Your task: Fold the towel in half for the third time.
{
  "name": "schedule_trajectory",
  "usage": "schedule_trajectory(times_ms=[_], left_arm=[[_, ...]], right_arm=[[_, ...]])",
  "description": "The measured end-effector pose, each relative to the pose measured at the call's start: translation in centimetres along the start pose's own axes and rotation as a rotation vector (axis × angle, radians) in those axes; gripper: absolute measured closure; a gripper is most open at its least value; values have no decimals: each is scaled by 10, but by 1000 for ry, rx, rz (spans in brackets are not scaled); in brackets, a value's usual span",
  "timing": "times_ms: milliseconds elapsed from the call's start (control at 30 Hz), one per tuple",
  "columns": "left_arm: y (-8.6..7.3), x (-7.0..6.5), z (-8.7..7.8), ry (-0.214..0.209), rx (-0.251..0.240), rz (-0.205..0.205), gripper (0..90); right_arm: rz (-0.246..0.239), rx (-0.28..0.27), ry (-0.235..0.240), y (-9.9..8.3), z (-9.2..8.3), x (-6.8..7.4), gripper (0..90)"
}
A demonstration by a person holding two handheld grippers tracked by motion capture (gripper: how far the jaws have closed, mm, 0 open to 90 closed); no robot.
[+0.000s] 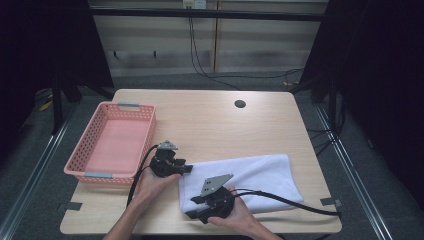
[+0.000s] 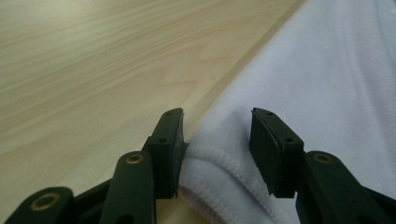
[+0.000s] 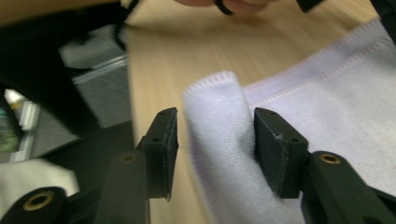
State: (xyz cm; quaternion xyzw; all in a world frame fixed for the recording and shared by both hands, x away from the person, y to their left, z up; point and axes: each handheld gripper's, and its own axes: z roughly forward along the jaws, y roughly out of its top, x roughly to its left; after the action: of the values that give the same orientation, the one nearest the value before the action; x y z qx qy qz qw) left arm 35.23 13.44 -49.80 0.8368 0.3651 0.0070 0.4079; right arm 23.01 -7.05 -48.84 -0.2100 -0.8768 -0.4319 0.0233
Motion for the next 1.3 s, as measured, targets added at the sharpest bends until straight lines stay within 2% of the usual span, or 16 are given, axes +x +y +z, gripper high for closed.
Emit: schedule_trajectory(times_ms=[100,300,367,433,500,567,633,667,733,833,933,967,1033,1100,1200,1300], left_arm=[[0,3,-3,-1,-21,-25,541],[-2,6,-1,-2,16,-19,552],[-3,7,-1,-7,11,-24,552],[-3,7,-2,-9,11,-19,551],[-4,5,-2,-4,5,-19,552],[-5,6,-2,-9,4,-20,553],[-5,8,-3,-19,5,-25,558],[-5,8,-3,-24,9,-24,561],[-5,8,-4,-26,16,-22,566],[-3,8,-2,-36,23,-18,594],[-2,6,0,-35,35,-9,616],[-2,5,0,-38,40,2,649],[-2,3,1,-47,48,5,714],[-2,2,1,-55,51,11,763],[0,3,1,-65,54,6,794],[0,6,0,-79,46,-11,807]], right_arm=[[-14,22,9,-4,4,0,499],[-24,9,-20,-8,10,3,466],[-32,-7,-52,-8,10,4,474],[-4,-30,-47,-6,9,1,461],[-8,-43,-79,-5,6,-1,453],[-18,-73,-74,1,-1,1,448],[-20,-33,-88,4,0,-1,419],[-20,-26,-119,2,2,-3,400],[-15,13,-90,-4,8,-6,376],[-54,33,-100,-6,12,-2,327],[-152,50,-144,-9,15,5,321],[-162,57,-157,-9,16,7,322],[-156,55,-166,-9,16,7,352],[-148,49,-193,-9,15,7,454],[-124,43,-228,-8,12,4,623],[-97,49,-255,-7,12,3,706]])
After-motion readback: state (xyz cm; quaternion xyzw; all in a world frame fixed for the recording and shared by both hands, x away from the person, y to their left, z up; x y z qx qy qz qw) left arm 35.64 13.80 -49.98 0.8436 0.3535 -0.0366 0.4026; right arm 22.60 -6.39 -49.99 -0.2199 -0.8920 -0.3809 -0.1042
